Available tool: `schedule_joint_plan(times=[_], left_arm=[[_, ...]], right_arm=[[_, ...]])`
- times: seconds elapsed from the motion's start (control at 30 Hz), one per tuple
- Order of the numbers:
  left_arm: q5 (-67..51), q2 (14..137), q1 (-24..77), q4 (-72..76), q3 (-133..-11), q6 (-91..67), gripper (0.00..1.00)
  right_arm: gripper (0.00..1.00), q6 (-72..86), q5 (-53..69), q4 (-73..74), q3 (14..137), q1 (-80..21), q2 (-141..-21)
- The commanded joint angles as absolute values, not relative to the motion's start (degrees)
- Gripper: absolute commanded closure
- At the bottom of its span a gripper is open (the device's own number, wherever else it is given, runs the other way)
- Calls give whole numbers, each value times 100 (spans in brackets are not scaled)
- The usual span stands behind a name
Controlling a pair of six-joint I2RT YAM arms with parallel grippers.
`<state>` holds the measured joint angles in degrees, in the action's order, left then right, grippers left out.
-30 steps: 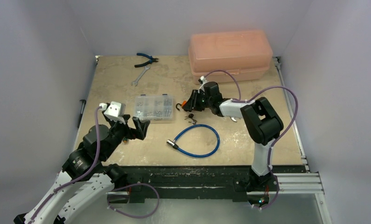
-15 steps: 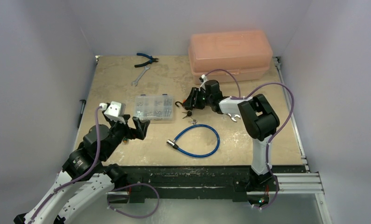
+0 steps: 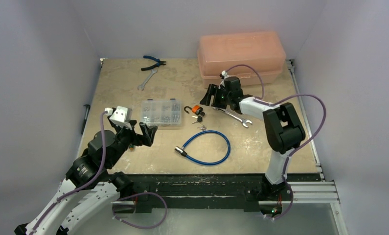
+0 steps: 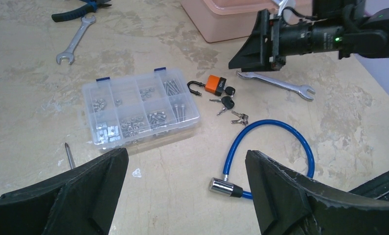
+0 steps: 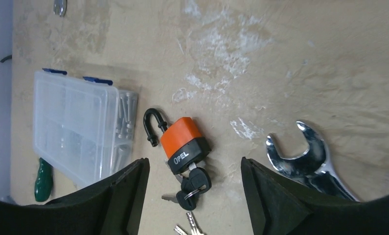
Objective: Unlock with the key
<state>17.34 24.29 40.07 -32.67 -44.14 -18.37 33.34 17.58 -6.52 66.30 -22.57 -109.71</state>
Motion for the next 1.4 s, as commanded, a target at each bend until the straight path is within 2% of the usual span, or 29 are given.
schedule_joint_plan(times=[0.0,0.37,0.47,0.6,0.73,0.83,0.9,1.03,1.3,1.37], left_arm=[[1722,2487,3935,-3020,-4395,-1707,3],[1535,2667,3867,-2996,-4401,-1673,4],[1150,2903,3868,-2928,-4423,-1669,9],[814,3914,3872,-2969,-4634,-1736,7],[761,4945,3881,-2887,-4741,-1768,13],[702,5615,3960,-2593,-4753,-1872,15],[685,6037,4013,-2438,-4813,-1932,16],[551,6756,4055,-2137,-4933,-2055,18],[479,7908,4314,-1544,-5052,-2182,23],[519,8284,4416,-1397,-5096,-2156,27]], right_arm=[[24,2704,1111,115,6599,-2257,-10174],[21,2727,-203,1897,5990,-2698,-8515],[20,2969,-629,2342,5820,-2993,-8207],[19,3488,-1079,2919,5558,-3329,-7803],[19,4217,-1350,3498,5166,-3596,-7483],[9,4644,-1304,3583,4785,-3865,-7299],[7,4918,-1315,3619,4578,-4038,-7216],[10,5154,-1311,3582,4217,-4204,-7151],[22,5097,-1230,3094,3812,-4210,-7415],[25,5049,-1214,2992,3810,-4210,-7553]])
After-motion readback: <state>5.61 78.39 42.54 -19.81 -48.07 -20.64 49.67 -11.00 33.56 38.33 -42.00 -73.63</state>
